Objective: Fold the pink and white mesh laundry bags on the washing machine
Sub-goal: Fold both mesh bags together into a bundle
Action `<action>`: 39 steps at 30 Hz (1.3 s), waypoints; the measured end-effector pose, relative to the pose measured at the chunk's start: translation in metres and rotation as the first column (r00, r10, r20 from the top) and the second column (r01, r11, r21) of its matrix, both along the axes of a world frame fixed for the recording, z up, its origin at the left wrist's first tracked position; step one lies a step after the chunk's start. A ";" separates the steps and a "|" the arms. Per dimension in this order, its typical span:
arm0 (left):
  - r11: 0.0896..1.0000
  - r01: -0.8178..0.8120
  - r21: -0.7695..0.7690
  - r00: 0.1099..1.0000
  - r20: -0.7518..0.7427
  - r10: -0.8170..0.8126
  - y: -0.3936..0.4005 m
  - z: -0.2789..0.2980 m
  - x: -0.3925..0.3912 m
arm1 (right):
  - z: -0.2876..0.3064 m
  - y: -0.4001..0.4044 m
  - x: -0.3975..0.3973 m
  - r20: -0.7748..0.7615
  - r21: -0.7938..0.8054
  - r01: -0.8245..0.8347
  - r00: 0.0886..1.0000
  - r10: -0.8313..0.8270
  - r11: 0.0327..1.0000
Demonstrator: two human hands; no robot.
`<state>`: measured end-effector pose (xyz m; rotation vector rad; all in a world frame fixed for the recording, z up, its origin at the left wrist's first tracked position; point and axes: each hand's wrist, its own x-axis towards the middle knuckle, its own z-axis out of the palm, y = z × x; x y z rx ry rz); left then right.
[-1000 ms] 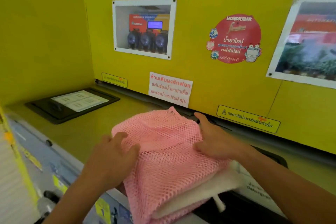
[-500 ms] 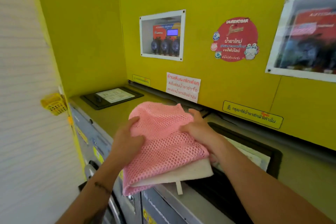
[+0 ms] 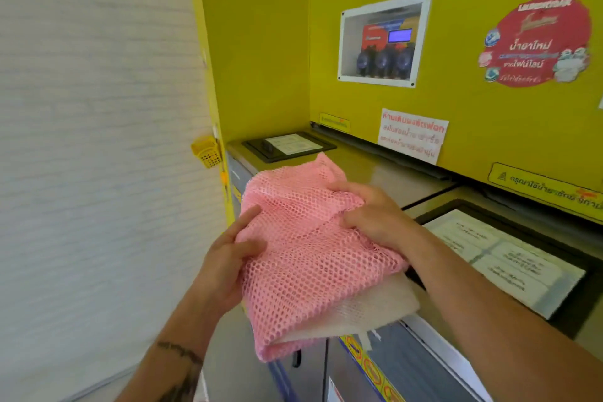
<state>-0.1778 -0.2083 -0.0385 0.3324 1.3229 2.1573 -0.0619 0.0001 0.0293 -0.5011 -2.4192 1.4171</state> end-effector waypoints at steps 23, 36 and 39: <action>0.819 -0.222 -0.529 0.945 0.088 0.314 -0.350 -0.380 -0.086 | -0.434 -0.344 -0.137 0.372 -0.166 -0.014 0.925 0.076 0.986; 0.558 -0.008 -0.830 0.962 0.147 0.232 -0.369 -0.592 -0.089 | -0.678 -0.375 -0.155 0.617 -0.189 0.006 0.778 0.115 0.982; 0.508 0.031 -0.861 0.956 0.174 0.236 -0.369 -0.659 -0.086 | -0.743 -0.375 -0.157 0.669 -0.239 -0.005 0.724 0.168 0.971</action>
